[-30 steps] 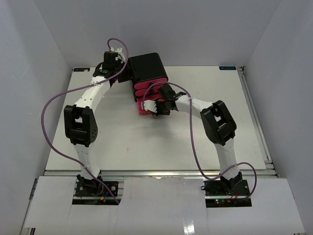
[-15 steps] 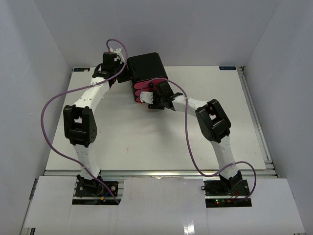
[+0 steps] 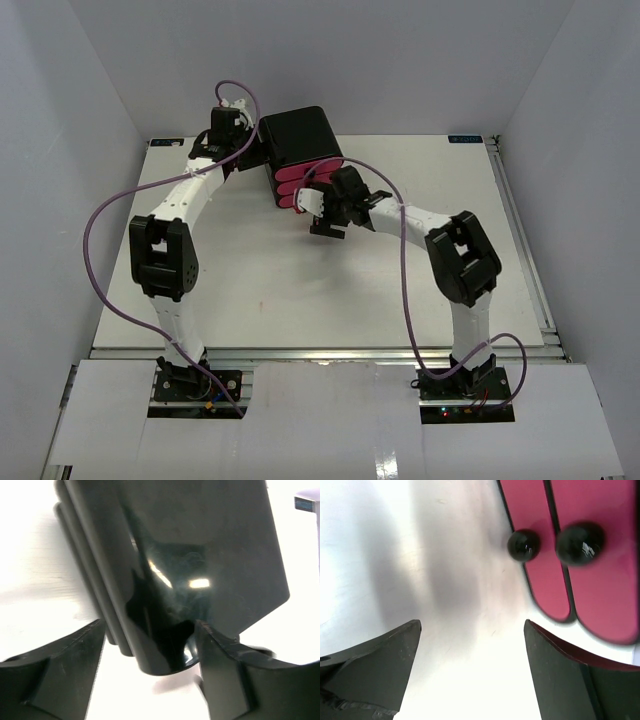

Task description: Organize the makeup

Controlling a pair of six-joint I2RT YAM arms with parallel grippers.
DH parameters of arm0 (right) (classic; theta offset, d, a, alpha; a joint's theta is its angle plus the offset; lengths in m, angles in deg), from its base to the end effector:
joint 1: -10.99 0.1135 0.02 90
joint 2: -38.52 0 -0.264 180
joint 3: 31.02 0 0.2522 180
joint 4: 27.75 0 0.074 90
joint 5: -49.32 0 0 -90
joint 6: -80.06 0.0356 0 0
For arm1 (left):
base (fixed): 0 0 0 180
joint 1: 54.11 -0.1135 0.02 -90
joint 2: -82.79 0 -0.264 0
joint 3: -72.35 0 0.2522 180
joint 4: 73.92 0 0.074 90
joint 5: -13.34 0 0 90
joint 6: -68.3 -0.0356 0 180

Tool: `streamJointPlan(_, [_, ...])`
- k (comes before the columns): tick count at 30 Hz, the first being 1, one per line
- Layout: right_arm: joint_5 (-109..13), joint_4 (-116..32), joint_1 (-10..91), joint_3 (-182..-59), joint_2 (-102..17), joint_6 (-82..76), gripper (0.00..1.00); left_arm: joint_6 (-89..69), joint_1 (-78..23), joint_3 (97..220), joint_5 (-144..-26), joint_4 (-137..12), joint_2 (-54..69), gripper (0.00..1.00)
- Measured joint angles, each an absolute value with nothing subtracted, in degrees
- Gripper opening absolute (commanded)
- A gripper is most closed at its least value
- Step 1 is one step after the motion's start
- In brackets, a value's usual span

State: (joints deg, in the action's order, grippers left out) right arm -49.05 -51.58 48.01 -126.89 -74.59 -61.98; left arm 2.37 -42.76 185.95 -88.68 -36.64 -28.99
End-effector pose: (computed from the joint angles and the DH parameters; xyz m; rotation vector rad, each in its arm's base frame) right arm 0.3536 0.2732 0.2098 -1.6511 1.5703 0.0298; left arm 0.4482 -0.0975 0.3035 -0.1268 2.2299 -0.5734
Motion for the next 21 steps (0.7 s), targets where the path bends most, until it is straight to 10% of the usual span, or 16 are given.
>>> streamJointPlan(12, [-69.4,-65.0,28.5,-124.7,-46.0,-44.9,0.90,2.0,-42.8,185.6,-81.4,-38.1,-13.6,0.98])
streamJointPlan(21, [-68.1,-72.7,18.6,-113.9,-29.8,-37.3,0.90,3.4,-42.8,156.3,-85.6,-44.0,23.6,0.98])
